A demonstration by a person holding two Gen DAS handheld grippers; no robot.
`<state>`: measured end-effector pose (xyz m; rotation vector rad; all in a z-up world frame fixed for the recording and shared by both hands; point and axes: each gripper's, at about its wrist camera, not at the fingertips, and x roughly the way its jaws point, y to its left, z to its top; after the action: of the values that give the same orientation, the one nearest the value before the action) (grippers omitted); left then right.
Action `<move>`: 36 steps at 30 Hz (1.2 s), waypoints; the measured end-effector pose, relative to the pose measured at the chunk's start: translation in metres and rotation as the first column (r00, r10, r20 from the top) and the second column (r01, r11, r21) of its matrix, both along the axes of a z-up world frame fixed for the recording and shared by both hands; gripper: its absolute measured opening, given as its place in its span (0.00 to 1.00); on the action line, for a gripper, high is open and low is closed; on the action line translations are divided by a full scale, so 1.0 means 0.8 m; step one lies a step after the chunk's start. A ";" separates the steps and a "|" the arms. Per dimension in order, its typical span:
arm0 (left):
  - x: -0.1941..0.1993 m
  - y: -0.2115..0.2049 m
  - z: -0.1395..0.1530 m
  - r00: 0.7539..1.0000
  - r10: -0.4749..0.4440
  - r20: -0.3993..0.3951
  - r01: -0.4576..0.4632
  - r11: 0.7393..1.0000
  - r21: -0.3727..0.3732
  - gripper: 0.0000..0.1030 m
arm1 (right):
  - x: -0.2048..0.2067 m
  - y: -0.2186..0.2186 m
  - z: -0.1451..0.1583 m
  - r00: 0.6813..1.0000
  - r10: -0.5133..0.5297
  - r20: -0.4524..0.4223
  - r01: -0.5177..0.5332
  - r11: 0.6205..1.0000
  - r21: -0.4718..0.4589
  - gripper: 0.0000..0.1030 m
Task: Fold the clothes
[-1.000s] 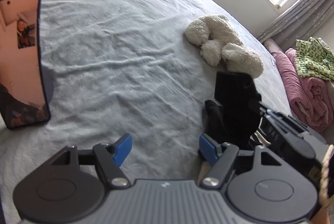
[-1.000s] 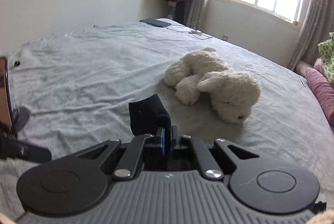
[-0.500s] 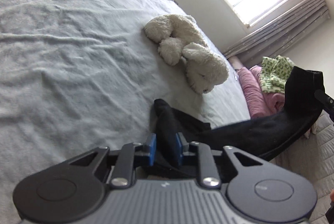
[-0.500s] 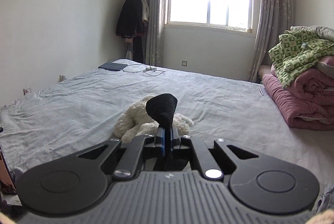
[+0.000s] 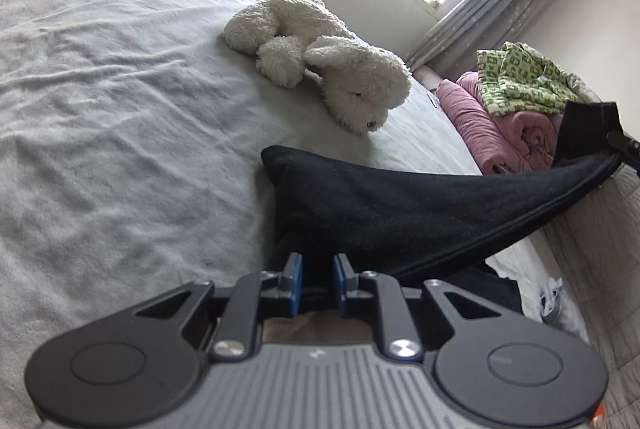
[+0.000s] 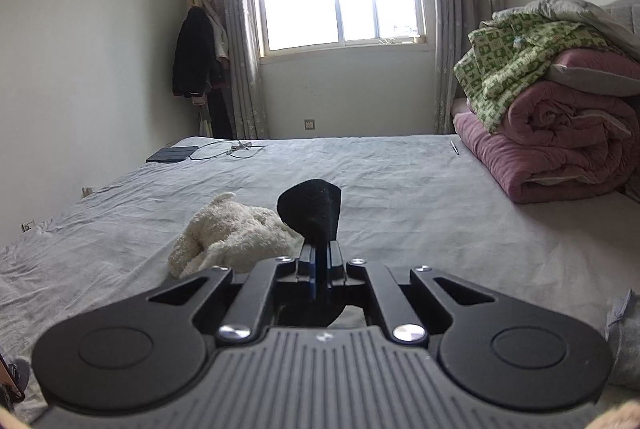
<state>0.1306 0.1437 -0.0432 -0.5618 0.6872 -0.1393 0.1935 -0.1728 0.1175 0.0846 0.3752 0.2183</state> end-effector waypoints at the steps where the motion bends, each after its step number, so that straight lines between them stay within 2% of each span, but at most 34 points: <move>1: -0.001 -0.002 -0.001 1.000 -0.003 -0.002 0.003 1.000 0.017 0.17 | -0.001 -0.010 -0.013 1.000 -0.013 -0.019 0.013 1.000 0.009 0.04; 5: -0.003 -0.010 -0.002 1.000 -0.016 0.000 0.016 0.997 0.073 0.17 | -0.005 -0.060 -0.074 0.992 -0.068 -0.109 0.077 0.994 0.074 0.04; 10: -0.005 -0.020 0.000 0.999 -0.043 0.003 0.042 0.988 0.146 0.17 | -0.024 -0.113 -0.146 0.966 -0.118 -0.228 0.162 0.970 0.184 0.04; 14: -0.005 -0.023 0.001 0.999 -0.050 -0.003 0.050 0.983 0.174 0.17 | -0.044 -0.131 -0.190 0.947 -0.108 -0.302 0.189 0.949 0.254 0.04; 17: -0.004 -0.025 0.004 0.998 -0.060 -0.017 0.063 0.979 0.194 0.17 | -0.056 -0.135 -0.213 0.935 -0.092 -0.342 0.192 0.943 0.272 0.06; 18: -0.003 -0.025 0.005 0.998 -0.064 -0.024 0.068 0.977 0.200 0.17 | -0.061 -0.138 -0.214 0.939 -0.088 -0.333 0.192 0.937 0.293 0.07; 21: -0.002 -0.027 0.010 0.996 -0.075 -0.044 0.083 0.972 0.220 0.17 | -0.069 -0.156 -0.210 0.938 -0.067 -0.341 0.204 0.900 0.385 0.18; 22: -0.001 -0.027 0.012 0.996 -0.079 -0.051 0.088 0.970 0.227 0.17 | -0.072 -0.162 -0.208 0.937 -0.060 -0.343 0.209 0.885 0.416 0.24; 23: 0.000 -0.028 0.013 0.995 -0.082 -0.057 0.093 0.968 0.234 0.17 | -0.075 -0.169 -0.205 0.941 -0.058 -0.334 0.209 0.875 0.437 0.35; 24: 0.000 -0.028 0.016 0.995 -0.076 -0.062 0.088 0.969 0.230 0.17 | -0.075 -0.178 -0.202 0.946 -0.060 -0.318 0.209 0.863 0.459 0.42; 27: -0.003 -0.028 0.025 0.997 -0.061 -0.045 0.069 0.974 0.215 0.17 | -0.074 -0.202 -0.191 0.954 -0.076 -0.291 0.223 0.829 0.513 0.42; 29: -0.003 -0.029 0.027 0.998 -0.060 -0.035 0.066 0.974 0.215 0.17 | -0.066 -0.210 -0.182 0.950 -0.106 -0.293 0.244 0.838 0.488 0.42; 34: -0.001 -0.038 0.020 0.997 -0.081 -0.016 0.082 0.966 0.244 0.13 | -0.030 -0.198 -0.171 0.951 -0.115 -0.287 0.220 0.902 0.370 0.42; 36: 0.000 -0.042 0.017 0.996 -0.089 -0.009 0.089 0.963 0.255 0.13 | -0.015 -0.184 -0.172 0.951 -0.118 -0.286 0.206 0.932 0.299 0.38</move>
<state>0.1302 0.1101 -0.0294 -0.2831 0.7154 -0.1328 0.1819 -0.3199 -0.0201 0.4749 0.5931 0.1010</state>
